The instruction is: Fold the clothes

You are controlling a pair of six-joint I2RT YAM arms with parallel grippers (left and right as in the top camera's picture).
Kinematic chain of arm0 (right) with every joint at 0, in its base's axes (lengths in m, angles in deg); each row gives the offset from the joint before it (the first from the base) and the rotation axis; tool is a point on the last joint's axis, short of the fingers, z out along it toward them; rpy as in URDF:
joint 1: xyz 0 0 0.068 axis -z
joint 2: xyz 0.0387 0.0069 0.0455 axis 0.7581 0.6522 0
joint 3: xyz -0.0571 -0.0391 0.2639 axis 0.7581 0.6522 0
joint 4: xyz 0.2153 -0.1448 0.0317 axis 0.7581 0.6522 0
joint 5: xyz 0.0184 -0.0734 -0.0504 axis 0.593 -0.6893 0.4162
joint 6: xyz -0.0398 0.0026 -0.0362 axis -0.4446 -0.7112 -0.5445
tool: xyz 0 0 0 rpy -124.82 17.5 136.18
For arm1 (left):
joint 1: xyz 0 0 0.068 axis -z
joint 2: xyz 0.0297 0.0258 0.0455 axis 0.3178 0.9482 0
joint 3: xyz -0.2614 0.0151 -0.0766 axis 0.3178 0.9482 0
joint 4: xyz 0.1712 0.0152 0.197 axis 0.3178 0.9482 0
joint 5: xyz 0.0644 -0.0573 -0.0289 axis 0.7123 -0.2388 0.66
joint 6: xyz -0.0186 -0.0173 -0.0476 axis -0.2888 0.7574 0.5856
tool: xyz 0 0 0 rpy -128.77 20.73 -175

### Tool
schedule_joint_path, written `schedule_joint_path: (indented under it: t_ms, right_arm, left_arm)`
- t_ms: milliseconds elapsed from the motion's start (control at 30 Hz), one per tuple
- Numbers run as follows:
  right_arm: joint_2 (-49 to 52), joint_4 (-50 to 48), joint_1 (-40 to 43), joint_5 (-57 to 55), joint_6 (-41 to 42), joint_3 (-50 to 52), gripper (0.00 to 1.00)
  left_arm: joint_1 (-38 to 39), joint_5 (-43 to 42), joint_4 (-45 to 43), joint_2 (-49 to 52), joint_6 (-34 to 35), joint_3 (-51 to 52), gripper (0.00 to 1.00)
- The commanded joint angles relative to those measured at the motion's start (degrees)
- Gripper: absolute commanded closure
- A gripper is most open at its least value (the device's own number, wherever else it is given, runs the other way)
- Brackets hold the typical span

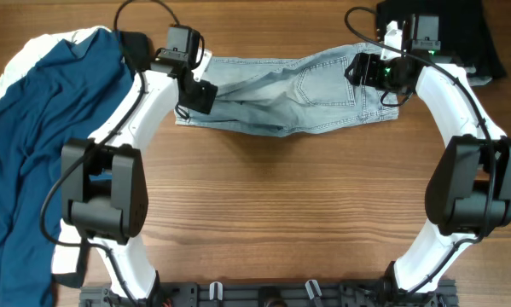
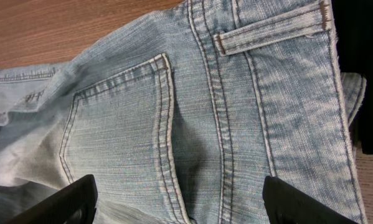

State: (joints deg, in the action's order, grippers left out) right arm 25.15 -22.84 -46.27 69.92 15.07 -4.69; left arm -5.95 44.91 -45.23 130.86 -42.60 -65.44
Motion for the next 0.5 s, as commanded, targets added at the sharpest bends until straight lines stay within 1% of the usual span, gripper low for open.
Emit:
schedule_joint_path:
  t_ms: [0, 67, 100, 167, 233, 267, 300, 367, 433, 467]
  right_arm:
    - [0.63, 0.00, -0.17, 1.11, -0.33, -0.50, 0.14]
    - [0.63, 0.02, -0.20, 1.11, -0.33, -0.50, 0.14]
    - [0.63, 0.02, -0.20, 1.11, -0.33, -0.48, 0.14]
    - [0.63, 0.02, -0.17, 1.11, -0.33, -0.48, 0.14]
    - [0.63, 0.00, -0.17, 1.11, -0.33, -0.48, 0.14]
    - [0.63, -0.04, -0.17, 1.11, -0.33, -0.48, 0.14]
    - [0.63, -0.02, -0.17, 1.11, -0.33, -0.48, 0.14]
    - [0.63, 0.00, -0.17, 1.11, -0.35, -0.48, 0.14]
    - [0.63, 0.00, -0.17, 1.11, -0.33, -0.48, 0.14]
    - [0.63, 0.02, -0.20, 1.11, -0.33, -0.48, 0.14]
  left_arm:
    - [-0.48, 0.59, -3.30, 0.50, -13.46, -0.13, 0.03]
    - [-0.48, 0.57, -6.29, 0.50, -15.67, -0.13, 0.04]
    - [-0.48, 0.55, -7.93, 0.50, -15.65, -0.13, 0.04]
    - [-0.42, 0.28, -10.08, 1.16, -15.61, -0.13, 0.09]
    - [-0.44, 0.31, -10.03, 2.75, -15.58, -0.13, 0.18]
    - [-0.44, 0.33, -10.05, 3.52, -15.61, -0.13, 0.31]
    - [-0.44, 0.92, -9.94, 3.50, -15.61, -0.15, 0.40]
    - [-0.42, 2.84, -10.01, 2.19, -17.00, -0.15, 0.39]
    - [-0.42, 3.06, -9.86, -0.70, -22.93, -0.15, 0.36]
    - [-0.42, 3.39, -9.92, -1.64, -24.63, -0.15, 0.36]
